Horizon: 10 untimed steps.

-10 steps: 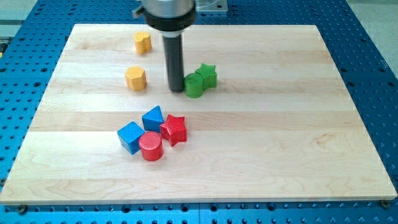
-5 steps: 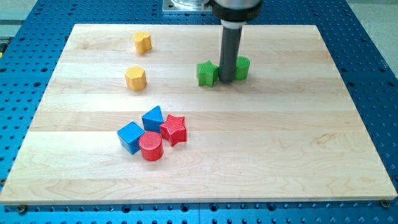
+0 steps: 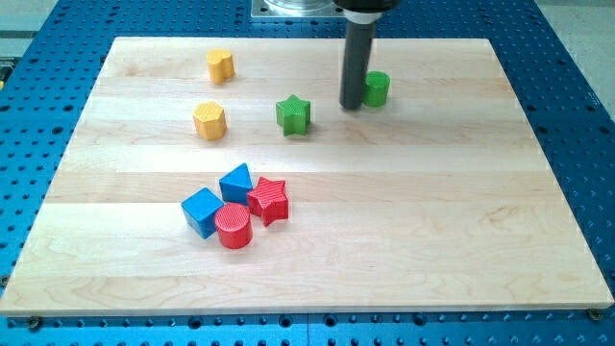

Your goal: Place the green star below the hexagon

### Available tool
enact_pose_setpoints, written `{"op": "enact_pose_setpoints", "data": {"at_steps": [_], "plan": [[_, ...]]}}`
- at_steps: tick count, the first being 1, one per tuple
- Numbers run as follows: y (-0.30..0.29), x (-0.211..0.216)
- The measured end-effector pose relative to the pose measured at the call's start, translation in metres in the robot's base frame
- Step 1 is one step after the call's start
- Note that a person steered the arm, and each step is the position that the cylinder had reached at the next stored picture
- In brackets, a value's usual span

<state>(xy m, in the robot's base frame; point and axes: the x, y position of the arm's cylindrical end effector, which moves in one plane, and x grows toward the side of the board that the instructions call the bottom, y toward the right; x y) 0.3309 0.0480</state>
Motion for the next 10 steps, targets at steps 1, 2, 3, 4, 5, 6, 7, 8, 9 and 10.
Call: {"op": "enact_pose_setpoints", "data": {"at_steps": [1,2,3,4,5,6,7,8,9,10], "plan": [[-0.076,0.010],[-0.064,0.046],[-0.008,0.039],[-0.001,0.063],[-0.040,0.067],[-0.082,0.077],[-0.095,0.102],[-0.118,0.103],[-0.134,0.107],[-0.134,0.117]]}}
